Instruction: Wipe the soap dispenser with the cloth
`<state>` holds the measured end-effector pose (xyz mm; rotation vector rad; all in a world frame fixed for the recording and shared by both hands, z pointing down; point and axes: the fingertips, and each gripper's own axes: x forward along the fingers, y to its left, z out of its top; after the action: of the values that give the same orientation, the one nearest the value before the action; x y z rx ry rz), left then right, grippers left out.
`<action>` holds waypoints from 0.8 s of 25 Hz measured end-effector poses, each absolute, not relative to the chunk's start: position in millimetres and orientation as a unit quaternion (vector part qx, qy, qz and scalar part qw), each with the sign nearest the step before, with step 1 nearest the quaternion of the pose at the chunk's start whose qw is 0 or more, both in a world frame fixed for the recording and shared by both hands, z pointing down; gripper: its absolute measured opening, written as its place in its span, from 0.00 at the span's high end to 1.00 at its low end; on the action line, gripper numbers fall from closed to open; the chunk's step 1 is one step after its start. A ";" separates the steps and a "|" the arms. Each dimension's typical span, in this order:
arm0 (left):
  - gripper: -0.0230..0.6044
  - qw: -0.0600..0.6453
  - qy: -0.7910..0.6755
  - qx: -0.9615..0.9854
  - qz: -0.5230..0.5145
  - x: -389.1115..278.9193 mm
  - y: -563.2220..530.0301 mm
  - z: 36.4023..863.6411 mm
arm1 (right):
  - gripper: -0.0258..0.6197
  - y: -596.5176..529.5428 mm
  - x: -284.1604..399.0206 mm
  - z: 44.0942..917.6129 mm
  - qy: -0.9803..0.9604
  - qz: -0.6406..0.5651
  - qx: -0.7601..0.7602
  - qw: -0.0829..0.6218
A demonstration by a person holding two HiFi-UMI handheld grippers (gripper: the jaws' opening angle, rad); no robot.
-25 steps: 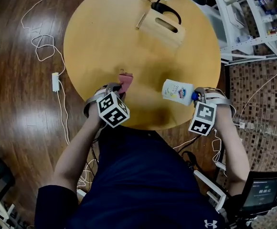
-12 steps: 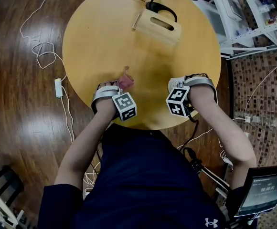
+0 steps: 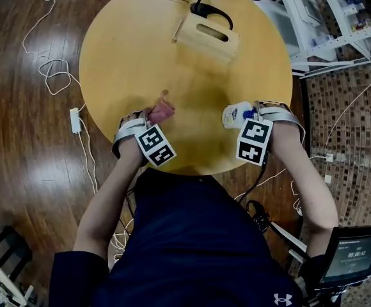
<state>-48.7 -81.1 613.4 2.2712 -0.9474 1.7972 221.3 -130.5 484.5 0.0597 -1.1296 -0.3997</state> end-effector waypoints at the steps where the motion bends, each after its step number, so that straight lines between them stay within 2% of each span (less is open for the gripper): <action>1: 0.60 0.051 -0.318 0.748 0.581 -50.3 -80.6 608.4 | 0.59 -131.3 220.8 478.6 -0.542 -0.186 0.042 0.818; 7: 0.60 0.077 -0.391 0.784 0.475 -55.7 -83.1 550.5 | 0.59 -131.0 233.8 435.1 -0.621 -0.133 0.162 0.755; 10: 0.60 0.072 -0.410 0.801 0.431 -61.7 -73.9 521.9 | 0.60 -120.2 233.9 410.2 -0.681 -0.080 0.246 0.685; 13: 0.66 0.050 -0.415 0.813 0.404 -63.8 -63.3 498.8 | 0.71 -109.8 230.0 390.4 -0.754 -0.005 0.341 0.561; 17: 0.81 0.037 -0.434 0.826 0.357 -54.0 -53.8 475.5 | 0.90 -101.9 243.5 375.7 -0.808 0.110 0.454 0.359; 20: 0.92 0.031 -0.449 0.844 0.293 -30.8 -30.3 449.3 | 0.94 -73.6 247.3 374.8 -0.826 0.198 0.484 0.210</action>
<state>-30.8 -30.3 449.3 2.5997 -1.3824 0.9041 247.3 -73.6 374.8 1.3456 -2.2975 0.5500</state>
